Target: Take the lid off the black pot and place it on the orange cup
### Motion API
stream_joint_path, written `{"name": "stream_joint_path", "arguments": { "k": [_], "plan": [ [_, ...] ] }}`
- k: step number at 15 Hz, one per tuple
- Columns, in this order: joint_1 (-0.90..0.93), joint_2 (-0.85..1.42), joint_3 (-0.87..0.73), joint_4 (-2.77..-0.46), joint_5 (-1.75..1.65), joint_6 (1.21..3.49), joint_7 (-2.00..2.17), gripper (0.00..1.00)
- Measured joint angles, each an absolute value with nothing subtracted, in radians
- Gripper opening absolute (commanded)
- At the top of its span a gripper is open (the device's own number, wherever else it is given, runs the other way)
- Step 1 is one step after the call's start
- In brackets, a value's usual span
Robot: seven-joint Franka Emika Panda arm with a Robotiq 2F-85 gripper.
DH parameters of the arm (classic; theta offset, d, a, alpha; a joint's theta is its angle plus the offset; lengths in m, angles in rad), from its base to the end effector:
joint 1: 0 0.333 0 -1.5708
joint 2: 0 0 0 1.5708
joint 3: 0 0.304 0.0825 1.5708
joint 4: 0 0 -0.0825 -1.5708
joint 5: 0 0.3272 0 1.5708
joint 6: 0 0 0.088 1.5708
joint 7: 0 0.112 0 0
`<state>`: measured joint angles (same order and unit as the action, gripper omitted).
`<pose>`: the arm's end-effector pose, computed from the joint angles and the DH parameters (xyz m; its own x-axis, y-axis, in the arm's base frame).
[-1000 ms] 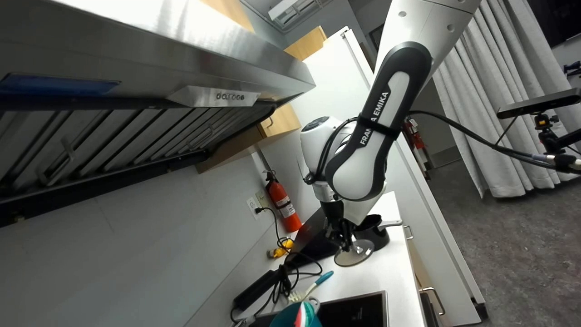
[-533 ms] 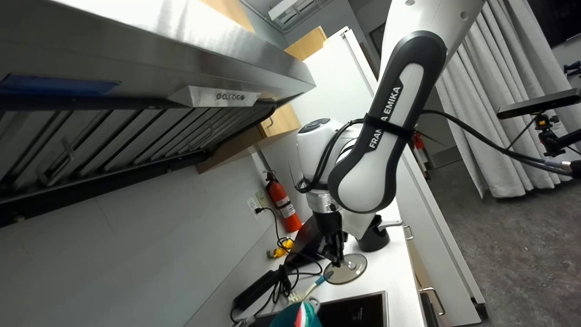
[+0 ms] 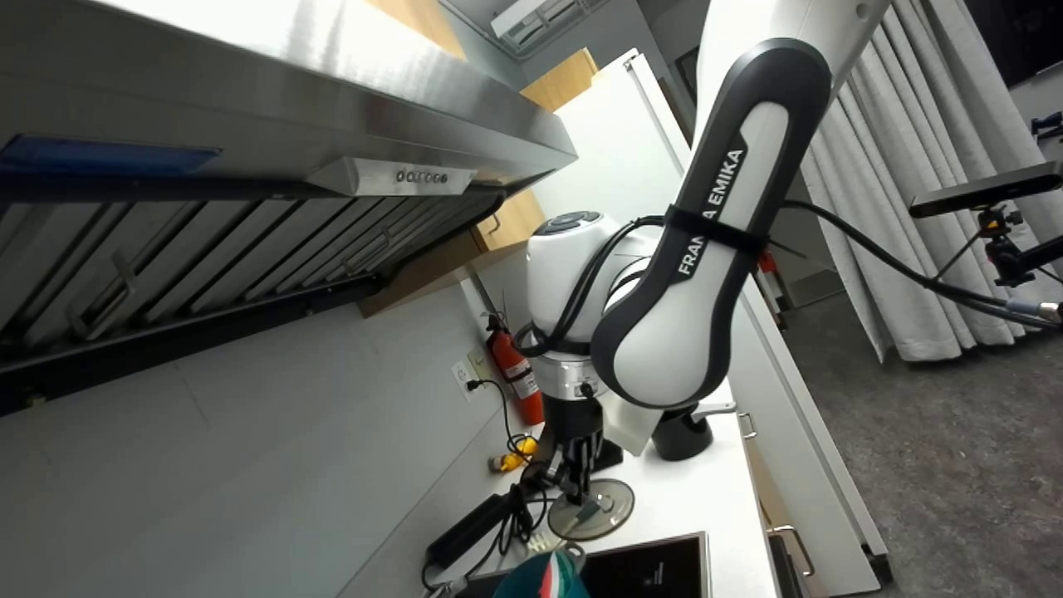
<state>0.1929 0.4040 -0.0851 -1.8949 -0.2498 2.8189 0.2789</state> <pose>0.6199 0.0845 0.3698 0.8572 0.0742 0.5096 0.0387 -0.9961 0.0798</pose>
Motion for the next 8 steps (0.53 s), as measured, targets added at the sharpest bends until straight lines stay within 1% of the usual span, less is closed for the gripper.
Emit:
{"name": "stream_joint_path", "arguments": {
  "k": [8],
  "plan": [
    [0.261,0.410,-0.084,-1.899,-0.286,2.903,0.278,0.04]
  ]
}}
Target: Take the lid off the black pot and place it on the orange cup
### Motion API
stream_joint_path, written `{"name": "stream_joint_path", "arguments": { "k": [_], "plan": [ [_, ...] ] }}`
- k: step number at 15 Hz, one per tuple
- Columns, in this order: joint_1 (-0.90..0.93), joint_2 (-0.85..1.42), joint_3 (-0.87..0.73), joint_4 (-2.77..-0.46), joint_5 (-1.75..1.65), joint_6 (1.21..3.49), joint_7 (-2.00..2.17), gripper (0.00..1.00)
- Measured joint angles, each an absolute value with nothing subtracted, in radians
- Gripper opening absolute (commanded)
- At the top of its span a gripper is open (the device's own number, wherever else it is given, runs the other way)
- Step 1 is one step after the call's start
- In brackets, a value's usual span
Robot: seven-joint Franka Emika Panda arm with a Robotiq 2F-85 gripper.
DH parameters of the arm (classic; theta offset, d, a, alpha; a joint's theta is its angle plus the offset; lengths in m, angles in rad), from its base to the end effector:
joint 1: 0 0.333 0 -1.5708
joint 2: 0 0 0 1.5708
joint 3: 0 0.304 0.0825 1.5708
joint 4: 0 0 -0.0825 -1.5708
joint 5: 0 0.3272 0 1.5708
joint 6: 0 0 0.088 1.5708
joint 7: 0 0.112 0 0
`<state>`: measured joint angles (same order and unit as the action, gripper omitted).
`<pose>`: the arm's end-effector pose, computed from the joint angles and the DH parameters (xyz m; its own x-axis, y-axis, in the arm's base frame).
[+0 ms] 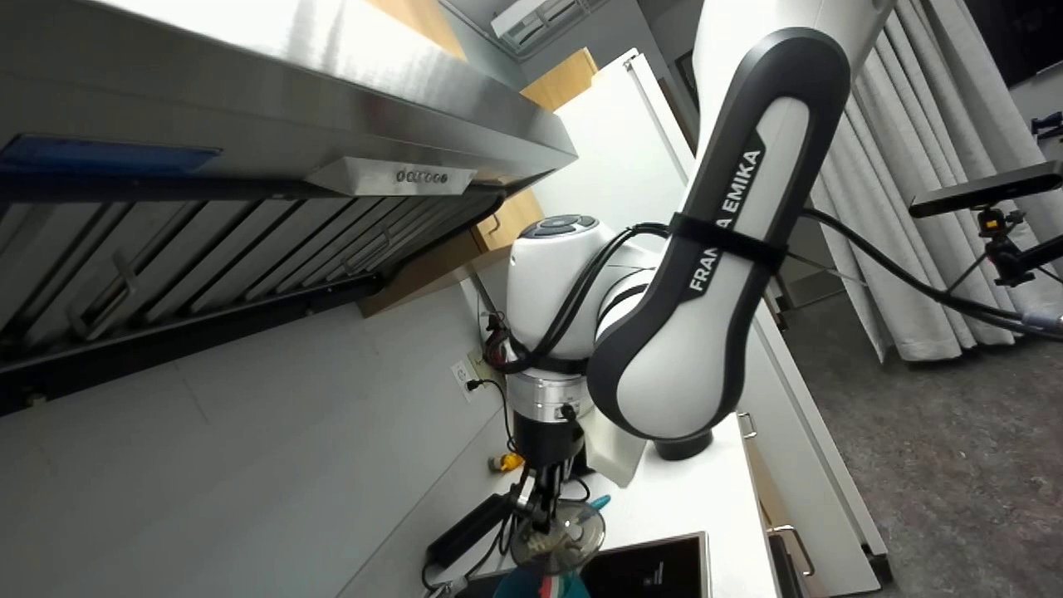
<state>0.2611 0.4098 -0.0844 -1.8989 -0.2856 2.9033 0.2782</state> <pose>0.6145 0.1325 0.3749 0.8051 0.1687 0.5686 0.1444 -0.9856 0.0880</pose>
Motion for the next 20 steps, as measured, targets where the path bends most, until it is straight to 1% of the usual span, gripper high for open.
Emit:
{"name": "stream_joint_path", "arguments": {
  "k": [12,20],
  "plan": [
    [0.358,0.449,-0.114,-1.898,-0.323,3.001,0.284,0.04],
    [0.437,0.486,-0.143,-1.815,-0.323,3.001,0.284,0.04]
  ]
}}
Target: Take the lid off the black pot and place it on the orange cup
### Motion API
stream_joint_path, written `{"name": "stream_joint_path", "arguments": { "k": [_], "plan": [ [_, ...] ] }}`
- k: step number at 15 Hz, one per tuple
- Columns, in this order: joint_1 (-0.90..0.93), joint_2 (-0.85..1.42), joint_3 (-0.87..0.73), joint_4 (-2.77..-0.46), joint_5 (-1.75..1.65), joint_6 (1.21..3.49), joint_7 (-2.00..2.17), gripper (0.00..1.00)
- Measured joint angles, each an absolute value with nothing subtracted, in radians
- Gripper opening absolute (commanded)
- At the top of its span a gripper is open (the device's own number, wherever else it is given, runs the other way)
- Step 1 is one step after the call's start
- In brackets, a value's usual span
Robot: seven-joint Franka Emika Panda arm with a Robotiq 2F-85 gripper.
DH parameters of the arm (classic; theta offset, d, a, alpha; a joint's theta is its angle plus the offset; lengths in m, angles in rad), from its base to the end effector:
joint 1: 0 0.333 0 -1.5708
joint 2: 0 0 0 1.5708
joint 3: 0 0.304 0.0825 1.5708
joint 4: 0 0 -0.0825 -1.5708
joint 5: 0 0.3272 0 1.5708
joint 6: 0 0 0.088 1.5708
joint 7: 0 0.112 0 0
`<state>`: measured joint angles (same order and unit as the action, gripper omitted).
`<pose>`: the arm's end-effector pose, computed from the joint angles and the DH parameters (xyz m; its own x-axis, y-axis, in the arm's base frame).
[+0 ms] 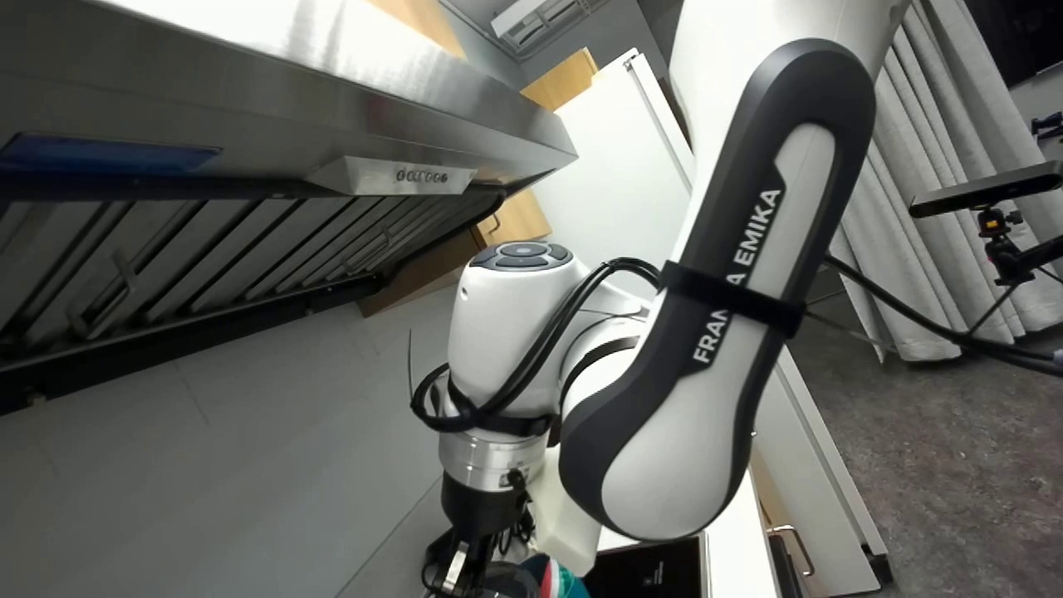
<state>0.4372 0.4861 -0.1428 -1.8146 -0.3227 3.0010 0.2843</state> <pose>0.6117 0.2233 0.3760 0.6975 0.3066 0.6477 0.3014 -0.9455 0.1230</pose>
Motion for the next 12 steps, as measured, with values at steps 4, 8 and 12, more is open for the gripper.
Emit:
{"name": "stream_joint_path", "arguments": {
  "k": [4,8,12],
  "plan": [
    [0.467,0.529,-0.166,-1.773,-0.323,3.001,0.284,0.04],
    [0.469,0.575,-0.176,-1.739,-0.323,3.001,0.284,0.04],
    [0.476,0.607,-0.179,-1.707,-0.323,3.001,0.283,0.04]
  ]
}}
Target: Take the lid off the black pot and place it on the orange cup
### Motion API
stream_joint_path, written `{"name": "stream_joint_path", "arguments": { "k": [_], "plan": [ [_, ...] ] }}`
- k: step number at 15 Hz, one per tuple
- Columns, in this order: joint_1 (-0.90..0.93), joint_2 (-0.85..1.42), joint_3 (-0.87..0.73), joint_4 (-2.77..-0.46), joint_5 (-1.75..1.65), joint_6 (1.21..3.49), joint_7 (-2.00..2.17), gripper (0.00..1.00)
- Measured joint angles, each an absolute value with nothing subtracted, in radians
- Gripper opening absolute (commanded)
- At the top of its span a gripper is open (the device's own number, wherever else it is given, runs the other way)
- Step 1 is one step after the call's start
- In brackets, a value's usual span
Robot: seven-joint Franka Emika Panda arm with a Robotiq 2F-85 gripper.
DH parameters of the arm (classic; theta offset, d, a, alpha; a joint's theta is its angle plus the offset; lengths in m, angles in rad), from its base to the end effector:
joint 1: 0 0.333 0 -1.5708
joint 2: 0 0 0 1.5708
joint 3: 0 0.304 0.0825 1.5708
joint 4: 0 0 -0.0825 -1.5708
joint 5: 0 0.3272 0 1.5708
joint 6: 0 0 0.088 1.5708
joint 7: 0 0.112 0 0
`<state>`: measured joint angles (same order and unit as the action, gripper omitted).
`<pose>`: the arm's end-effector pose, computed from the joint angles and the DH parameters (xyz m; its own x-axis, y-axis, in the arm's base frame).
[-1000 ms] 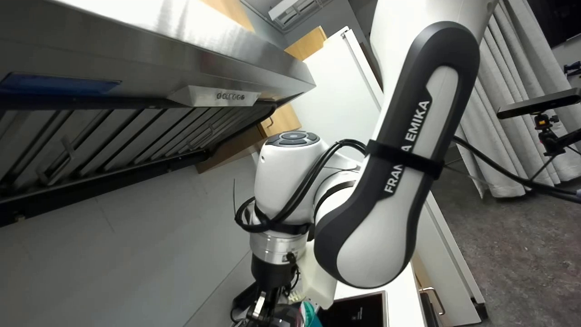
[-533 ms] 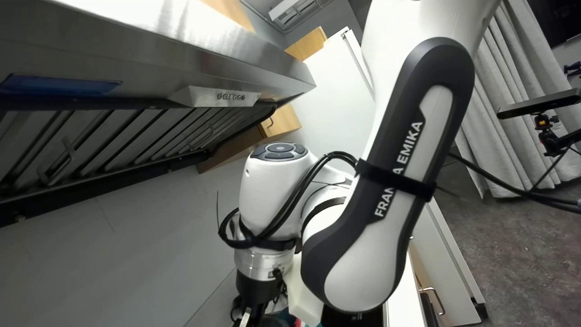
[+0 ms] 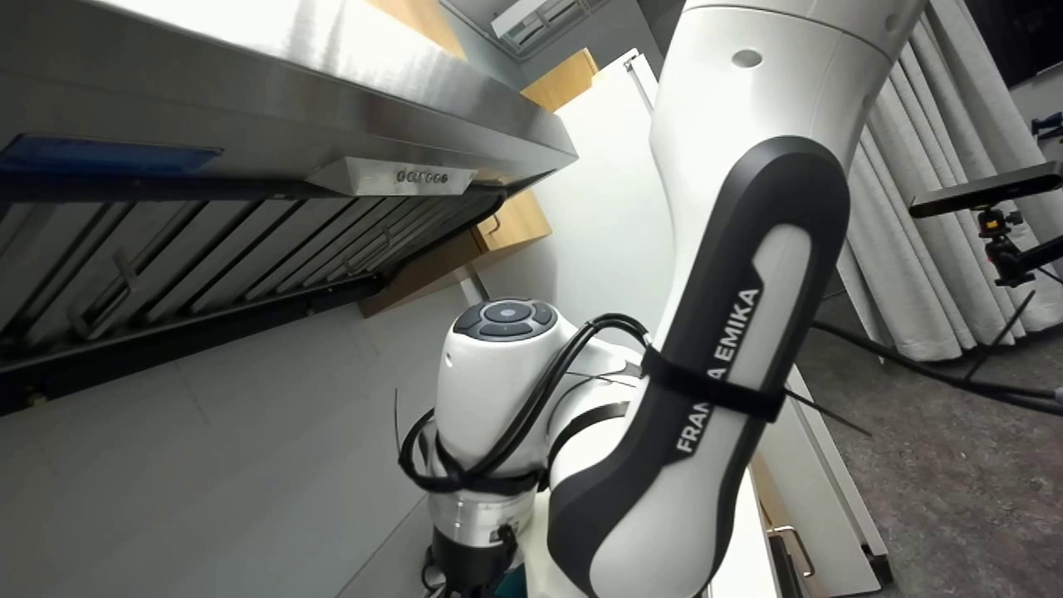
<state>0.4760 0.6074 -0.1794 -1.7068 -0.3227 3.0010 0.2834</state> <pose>0.6307 0.2400 0.3440 0.6908 0.3426 0.6367 0.3174 -0.9349 0.1587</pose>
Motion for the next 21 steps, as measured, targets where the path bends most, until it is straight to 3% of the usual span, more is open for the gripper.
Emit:
{"name": "stream_joint_path", "arguments": {
  "k": [21],
  "plan": [
    [0.496,0.641,-0.180,-1.655,-0.323,3.000,0.277,0.04]
  ]
}}
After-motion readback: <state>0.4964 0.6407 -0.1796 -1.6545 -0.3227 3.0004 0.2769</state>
